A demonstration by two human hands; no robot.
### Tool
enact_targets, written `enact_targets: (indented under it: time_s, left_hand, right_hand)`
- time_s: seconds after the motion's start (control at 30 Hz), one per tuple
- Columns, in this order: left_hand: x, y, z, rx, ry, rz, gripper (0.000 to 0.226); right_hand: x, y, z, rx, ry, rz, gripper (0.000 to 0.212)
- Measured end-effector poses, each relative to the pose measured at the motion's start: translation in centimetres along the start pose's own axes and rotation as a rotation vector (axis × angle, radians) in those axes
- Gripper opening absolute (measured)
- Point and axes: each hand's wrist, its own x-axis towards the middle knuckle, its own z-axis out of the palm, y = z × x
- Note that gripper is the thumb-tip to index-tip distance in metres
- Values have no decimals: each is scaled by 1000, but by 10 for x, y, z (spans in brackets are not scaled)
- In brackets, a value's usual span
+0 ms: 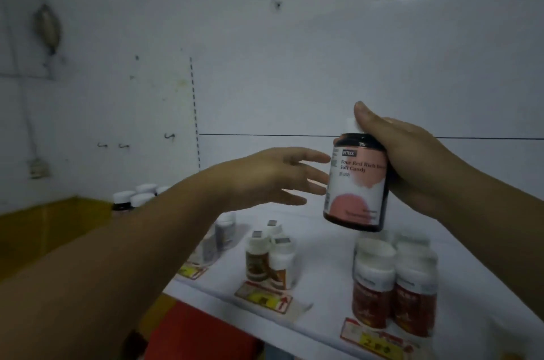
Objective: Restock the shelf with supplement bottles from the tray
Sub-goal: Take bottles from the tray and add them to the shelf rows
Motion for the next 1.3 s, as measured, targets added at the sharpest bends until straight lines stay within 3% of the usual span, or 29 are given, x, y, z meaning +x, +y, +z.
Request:
enact_targets:
  time_s: [0.1, 0.2, 0.43, 0.53, 0.67, 0.8, 0.97, 1.07, 1.13, 1.3]
  left_hand:
    - [-65, -15, -46, 0, 6, -13, 56]
    - [-109, -34, -79, 77, 163, -7, 54]
    - [-159, -69, -137, 100, 489, 101, 38]
    - [-168, -83, -166, 159, 575, 120, 45]
    - [-164, -108, -203, 182, 630, 152, 46]
    - [-144, -139, -232, 186, 678, 167, 45]
    - [-110, -163, -278, 188, 635, 134, 54]
    - [-93, -171, -308, 149, 544, 98, 45]
    - [-83, -190, -327, 150, 567, 73, 47]
    - [-64, -275, -362, -153, 639, -107, 46]
  right_hand:
    - [11, -7, 78, -25, -76, -21, 67]
    - [22, -12, 154, -59, -142, -78, 47]
    - [50, -16, 262, -144, -118, -118, 42]
    - [66, -18, 280, -237, -97, -152, 46]
    - [92, -17, 300, -263, -126, -165, 24]
    - [129, -4, 318, -368, -160, -170, 22]
    - [182, 23, 335, -416, -138, -255, 18]
    - [215, 38, 347, -438, -93, -292, 18]
    - [238, 50, 353, -455, -74, -304, 20]
    - [290, 98, 365, -516, -35, -208, 23]
